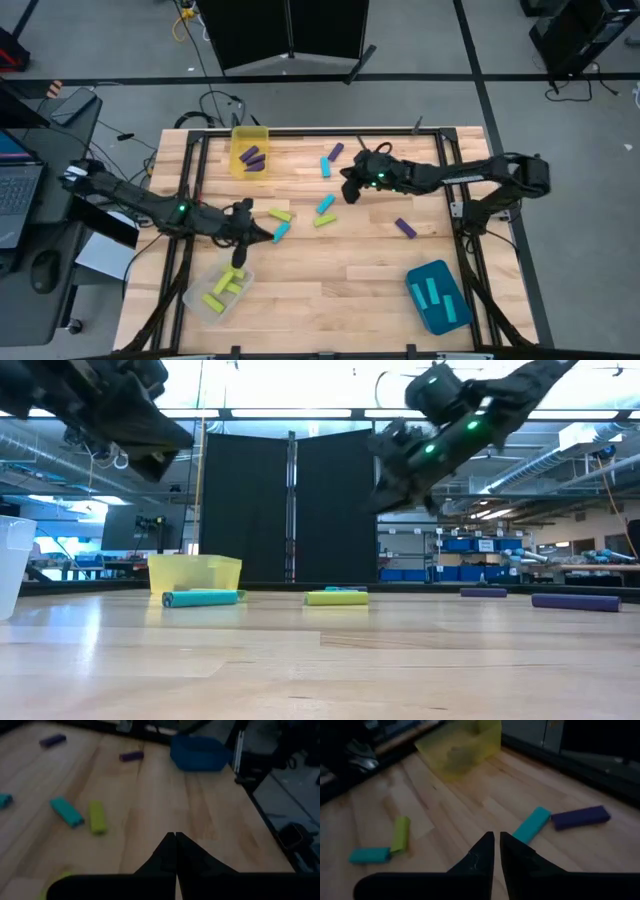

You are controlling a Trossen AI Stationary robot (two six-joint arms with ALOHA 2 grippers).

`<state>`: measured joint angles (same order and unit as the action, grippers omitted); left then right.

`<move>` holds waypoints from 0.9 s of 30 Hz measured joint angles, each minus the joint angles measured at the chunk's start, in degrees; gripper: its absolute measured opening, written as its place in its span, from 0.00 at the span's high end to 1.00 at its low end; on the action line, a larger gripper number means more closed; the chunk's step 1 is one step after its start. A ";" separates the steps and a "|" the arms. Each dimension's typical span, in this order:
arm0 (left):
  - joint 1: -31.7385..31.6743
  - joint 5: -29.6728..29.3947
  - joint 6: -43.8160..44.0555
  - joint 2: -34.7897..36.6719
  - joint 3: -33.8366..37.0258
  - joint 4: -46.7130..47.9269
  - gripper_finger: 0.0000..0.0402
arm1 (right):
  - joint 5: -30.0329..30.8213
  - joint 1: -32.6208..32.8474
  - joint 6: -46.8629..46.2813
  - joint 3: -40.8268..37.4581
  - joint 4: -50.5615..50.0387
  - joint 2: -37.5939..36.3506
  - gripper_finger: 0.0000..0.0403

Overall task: Sort blocks
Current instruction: Put the blue block into the blue bin

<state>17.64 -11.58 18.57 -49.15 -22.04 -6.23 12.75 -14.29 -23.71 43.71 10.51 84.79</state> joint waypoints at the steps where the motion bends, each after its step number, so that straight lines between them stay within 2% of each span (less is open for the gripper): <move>1: -1.31 0.99 -0.58 -0.04 1.26 -2.81 0.99 | -0.02 -0.17 -0.42 1.12 -0.32 1.82 0.89; 6: -6.49 1.60 -3.89 -0.07 5.41 -12.50 0.99 | -0.02 -1.05 -2.59 7.83 -2.52 10.99 0.82; 11: -9.08 0.90 -8.08 -0.07 5.78 -16.94 0.99 | 0.02 -1.90 -4.81 14.96 -7.96 18.56 0.70; 20: -10.08 -0.97 -10.87 -0.24 5.78 -18.34 0.99 | 7.03 -2.16 -7.11 27.92 -18.57 29.47 0.44; 24: -10.07 -0.97 -10.85 -0.35 5.78 -18.13 0.99 | 7.20 -2.97 -8.58 31.18 -19.90 32.80 0.38; 27: -10.07 -0.97 -10.84 -0.35 5.78 -18.11 0.99 | 7.39 -3.92 -9.94 32.48 -21.85 34.95 0.37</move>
<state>7.57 -12.56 7.73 -49.50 -16.25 -24.33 20.14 -18.21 -33.65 76.19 -11.34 119.75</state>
